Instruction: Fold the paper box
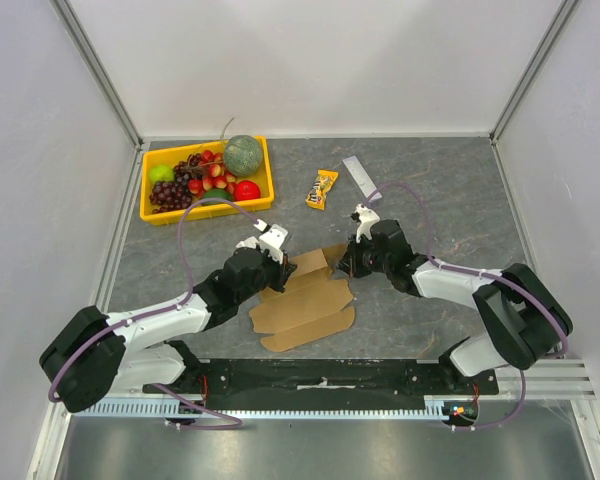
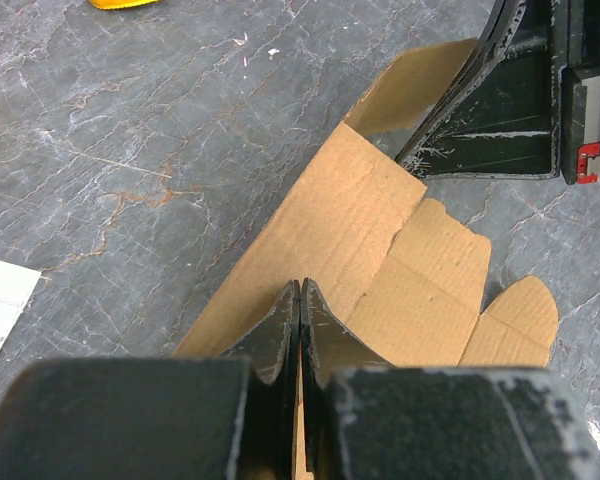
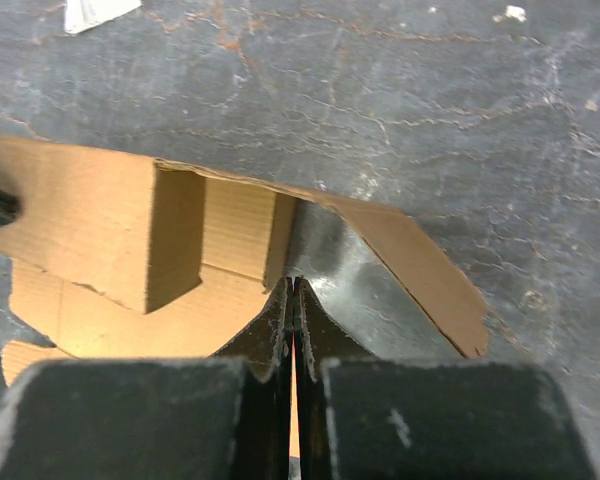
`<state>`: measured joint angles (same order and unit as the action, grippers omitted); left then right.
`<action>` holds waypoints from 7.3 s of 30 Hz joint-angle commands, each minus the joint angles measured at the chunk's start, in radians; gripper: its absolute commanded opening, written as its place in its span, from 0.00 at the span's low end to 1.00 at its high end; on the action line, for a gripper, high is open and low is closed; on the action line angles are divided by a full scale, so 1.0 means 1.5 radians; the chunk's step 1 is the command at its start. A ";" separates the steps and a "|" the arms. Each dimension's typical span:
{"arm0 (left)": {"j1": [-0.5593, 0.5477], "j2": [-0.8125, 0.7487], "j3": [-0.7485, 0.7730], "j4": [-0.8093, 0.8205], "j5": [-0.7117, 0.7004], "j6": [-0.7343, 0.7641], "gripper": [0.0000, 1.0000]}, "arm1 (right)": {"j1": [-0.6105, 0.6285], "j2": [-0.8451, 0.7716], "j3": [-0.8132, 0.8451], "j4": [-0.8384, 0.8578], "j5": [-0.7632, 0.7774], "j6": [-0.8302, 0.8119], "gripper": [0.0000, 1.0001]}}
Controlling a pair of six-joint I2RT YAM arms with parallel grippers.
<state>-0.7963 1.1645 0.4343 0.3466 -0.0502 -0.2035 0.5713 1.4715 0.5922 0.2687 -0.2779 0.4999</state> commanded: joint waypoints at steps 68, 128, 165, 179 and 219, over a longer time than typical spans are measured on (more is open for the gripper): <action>0.002 -0.013 0.005 -0.022 0.006 -0.015 0.02 | -0.003 -0.014 0.232 -0.337 0.136 -0.346 0.56; 0.002 -0.021 -0.007 -0.023 0.019 -0.025 0.02 | -0.005 0.031 0.266 -0.406 0.052 -0.225 0.22; 0.002 -0.073 0.015 -0.063 0.017 -0.018 0.12 | -0.002 0.049 0.359 -0.446 0.010 -0.192 0.00; 0.001 -0.071 0.015 -0.060 0.028 -0.018 0.12 | 0.027 0.059 0.361 -0.446 0.013 -0.158 0.00; 0.003 -0.074 0.075 -0.156 -0.074 0.027 0.10 | 0.088 0.069 0.295 -0.395 0.087 -0.129 0.00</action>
<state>-0.7933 1.0153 0.5152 0.1116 -0.1066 -0.2073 0.6933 1.5764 1.0409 -0.3515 -0.1555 0.2974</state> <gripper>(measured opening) 0.101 0.010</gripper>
